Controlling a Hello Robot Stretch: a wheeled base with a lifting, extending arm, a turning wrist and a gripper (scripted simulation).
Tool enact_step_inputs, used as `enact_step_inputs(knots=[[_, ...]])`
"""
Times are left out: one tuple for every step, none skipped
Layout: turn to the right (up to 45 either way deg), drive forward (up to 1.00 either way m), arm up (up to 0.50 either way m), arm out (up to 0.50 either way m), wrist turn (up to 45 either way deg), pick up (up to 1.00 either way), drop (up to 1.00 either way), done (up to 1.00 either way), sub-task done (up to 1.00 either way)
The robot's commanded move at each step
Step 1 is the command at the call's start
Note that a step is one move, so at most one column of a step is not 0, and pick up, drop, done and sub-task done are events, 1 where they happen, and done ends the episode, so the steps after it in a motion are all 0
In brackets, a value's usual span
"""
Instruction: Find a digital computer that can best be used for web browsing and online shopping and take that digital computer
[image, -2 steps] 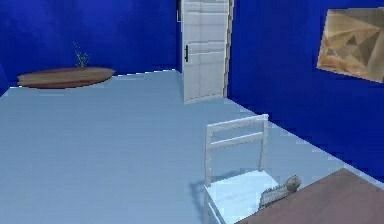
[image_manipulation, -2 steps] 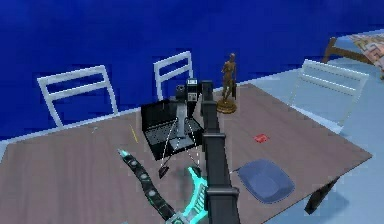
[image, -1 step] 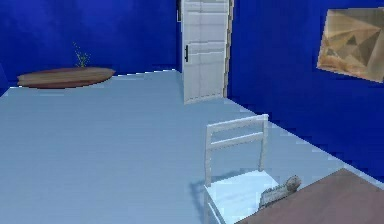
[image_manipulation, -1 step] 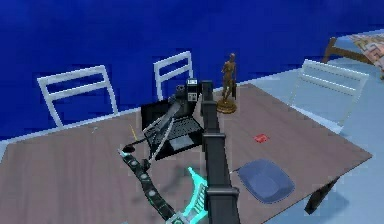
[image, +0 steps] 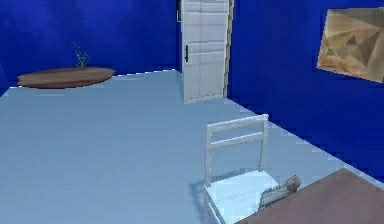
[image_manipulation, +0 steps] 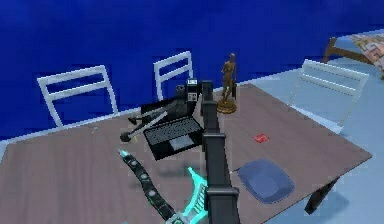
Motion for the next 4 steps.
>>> enact_step_inputs(knots=[[0.0, 0.0, 0.0, 0.0, 36.0, 0.0, 0.0, 0.0, 0.0], [0.0, 0.0, -0.3, 0.0, 0.0, 0.0, 0.0, 0.0, 0.0], [0.0, 0.0, 0.0, 0.0, 0.0, 1.0, 0.0, 0.0, 0.0], [0.0, 0.0, 0.1, 0.0, 0.0, 0.0, 0.0, 0.0, 0.0]])
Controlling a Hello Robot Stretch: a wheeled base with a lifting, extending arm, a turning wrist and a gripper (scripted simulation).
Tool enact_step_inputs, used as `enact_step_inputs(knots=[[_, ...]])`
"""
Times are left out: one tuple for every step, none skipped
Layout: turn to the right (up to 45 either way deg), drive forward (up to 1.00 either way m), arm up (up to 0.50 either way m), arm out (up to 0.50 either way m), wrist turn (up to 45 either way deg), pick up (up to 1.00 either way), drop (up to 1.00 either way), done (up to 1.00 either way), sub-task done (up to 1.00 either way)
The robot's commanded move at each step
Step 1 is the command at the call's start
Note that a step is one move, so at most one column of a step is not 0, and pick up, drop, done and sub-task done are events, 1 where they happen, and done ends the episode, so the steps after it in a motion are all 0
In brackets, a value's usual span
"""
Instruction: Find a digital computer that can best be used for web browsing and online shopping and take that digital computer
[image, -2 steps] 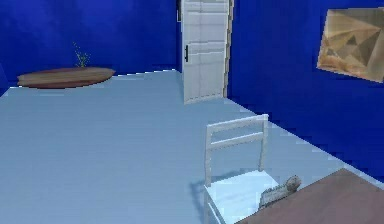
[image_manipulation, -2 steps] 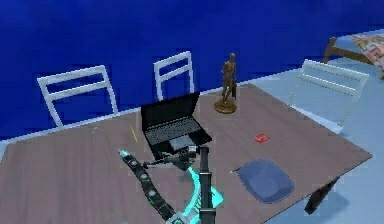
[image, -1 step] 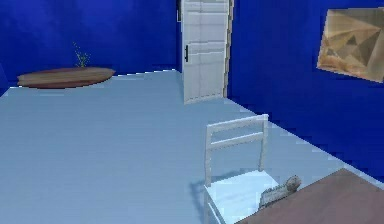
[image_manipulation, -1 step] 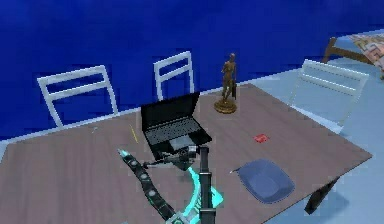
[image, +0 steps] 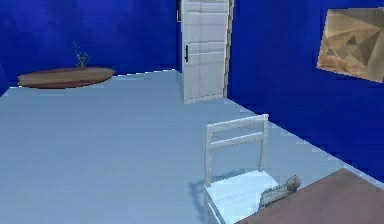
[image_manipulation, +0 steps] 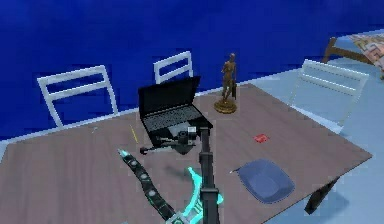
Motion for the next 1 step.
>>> enact_step_inputs(knots=[[0.0, 0.0, 0.0, 0.0, 0.0, 0.0, 0.0, 1.0, 0.0]])
